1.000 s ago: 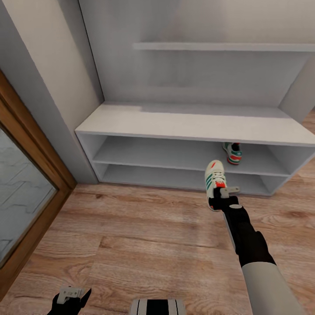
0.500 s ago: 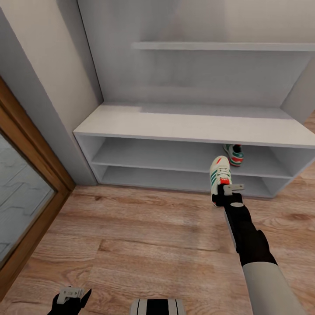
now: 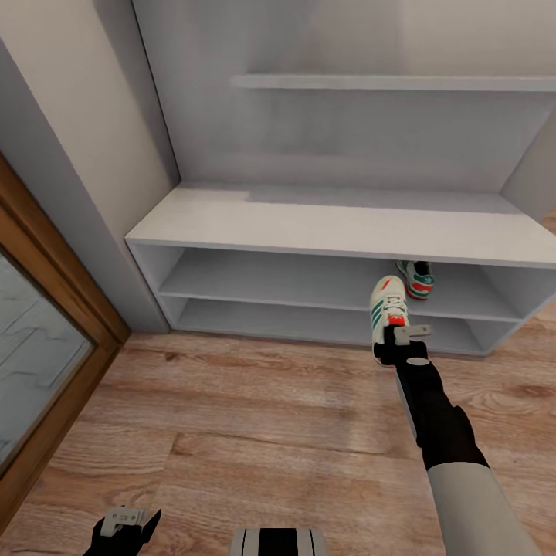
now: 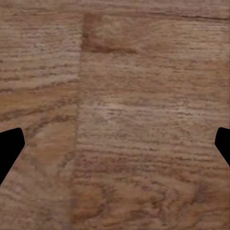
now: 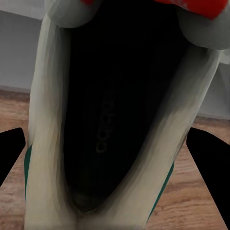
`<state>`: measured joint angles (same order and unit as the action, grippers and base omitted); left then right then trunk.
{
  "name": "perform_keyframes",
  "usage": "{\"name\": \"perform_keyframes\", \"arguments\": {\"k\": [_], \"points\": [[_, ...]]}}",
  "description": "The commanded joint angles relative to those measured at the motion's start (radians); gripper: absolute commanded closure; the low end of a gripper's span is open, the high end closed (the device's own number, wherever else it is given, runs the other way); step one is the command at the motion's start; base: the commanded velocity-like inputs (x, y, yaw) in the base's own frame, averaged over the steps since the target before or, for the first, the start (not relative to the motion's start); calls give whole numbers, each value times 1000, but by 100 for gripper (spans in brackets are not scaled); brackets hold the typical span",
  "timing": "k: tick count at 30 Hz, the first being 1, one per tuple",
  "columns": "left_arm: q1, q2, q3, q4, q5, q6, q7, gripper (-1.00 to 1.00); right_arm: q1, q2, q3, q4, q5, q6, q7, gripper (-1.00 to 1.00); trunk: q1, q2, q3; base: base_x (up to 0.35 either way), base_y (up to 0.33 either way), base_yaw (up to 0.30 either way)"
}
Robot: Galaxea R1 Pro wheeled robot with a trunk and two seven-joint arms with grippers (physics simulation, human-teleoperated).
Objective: Pick up the two gym shoes and the two sandals from the corridor floor and place them onto the hallstand (shoe rack) in the corridor, making sure they are on the rack and not on the floor. Arrange them so the two gym shoes are next to each other and the two sandals are next to each other.
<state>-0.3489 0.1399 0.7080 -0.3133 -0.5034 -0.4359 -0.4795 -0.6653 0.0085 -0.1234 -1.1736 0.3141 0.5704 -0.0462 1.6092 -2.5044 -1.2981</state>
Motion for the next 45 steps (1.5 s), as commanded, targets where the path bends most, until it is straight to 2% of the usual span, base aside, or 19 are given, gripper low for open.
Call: {"name": "perform_keyframes", "arguments": {"k": [1,13,25,31,45], "points": [[-1,0,9,0,-8,-4,-5,-100,0,1,-1,-2,2,4,-1,100,0,0,-1,16,0,0],[-1,0,8,0,-9,-4,-5,-100,0,-1,-1,-4,2,5,-1,100,0,0,-1,245,0,0],[-1,0,8,0,-9,-4,-5,-100,0,-1,-1,-10,2,6,-2,100,0,0,-1,73,0,0],[-1,0,8,1,-9,-4,-5,-100,0,-1,-1,-13,2,6,-2,100,0,0,-1,230,0,-7],[-1,-1,8,1,-9,-4,-5,-100,0,-1,-1,-40,3,7,-3,100,0,0,-1,98,0,-170]]}}
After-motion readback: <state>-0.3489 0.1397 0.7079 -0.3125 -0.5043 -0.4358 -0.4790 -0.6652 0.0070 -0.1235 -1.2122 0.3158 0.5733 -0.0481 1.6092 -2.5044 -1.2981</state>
